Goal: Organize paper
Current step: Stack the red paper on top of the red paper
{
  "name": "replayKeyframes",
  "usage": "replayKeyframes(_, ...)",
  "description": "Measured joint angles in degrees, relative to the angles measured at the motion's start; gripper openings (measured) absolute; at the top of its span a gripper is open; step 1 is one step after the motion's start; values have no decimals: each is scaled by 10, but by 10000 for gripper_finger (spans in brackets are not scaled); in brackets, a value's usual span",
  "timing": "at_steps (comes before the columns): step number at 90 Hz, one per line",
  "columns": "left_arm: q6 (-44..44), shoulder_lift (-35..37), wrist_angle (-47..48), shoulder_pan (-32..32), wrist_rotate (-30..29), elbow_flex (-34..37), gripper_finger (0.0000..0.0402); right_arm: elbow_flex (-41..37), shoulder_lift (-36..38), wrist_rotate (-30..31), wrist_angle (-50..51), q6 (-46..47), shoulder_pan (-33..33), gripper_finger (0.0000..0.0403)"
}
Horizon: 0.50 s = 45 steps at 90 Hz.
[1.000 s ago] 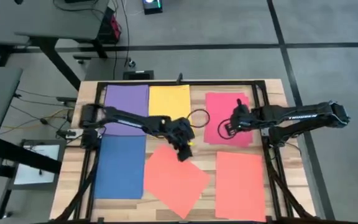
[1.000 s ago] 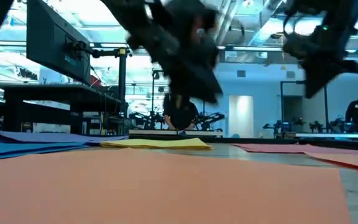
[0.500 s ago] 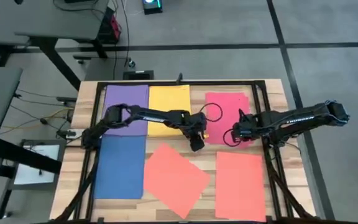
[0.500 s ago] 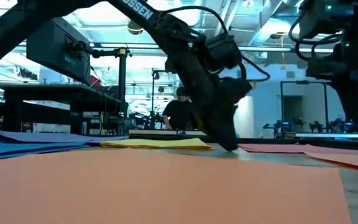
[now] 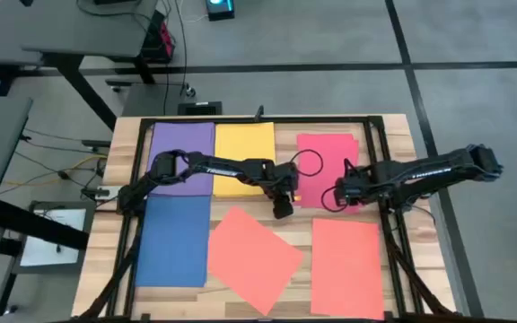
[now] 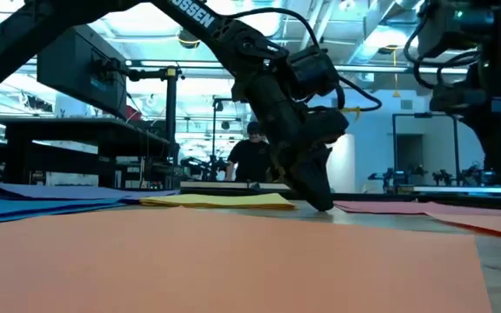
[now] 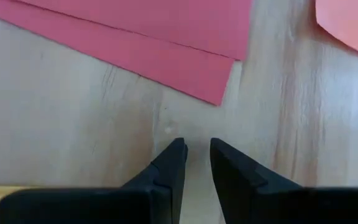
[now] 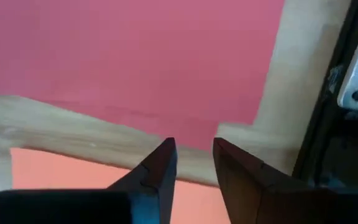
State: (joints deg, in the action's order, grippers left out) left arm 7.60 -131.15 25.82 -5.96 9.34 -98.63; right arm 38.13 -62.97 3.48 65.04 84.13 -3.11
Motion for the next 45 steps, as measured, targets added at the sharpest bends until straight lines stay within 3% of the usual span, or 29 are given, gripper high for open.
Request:
replayKeyframes(18,-89,-2,-35,22,-69,2,61,0,-71,-7,-35,0,-18,9)
replayKeyframes(45,-88,-6,-108,25,-89,13,61,0,-126,-6,-51,4,-26,1)
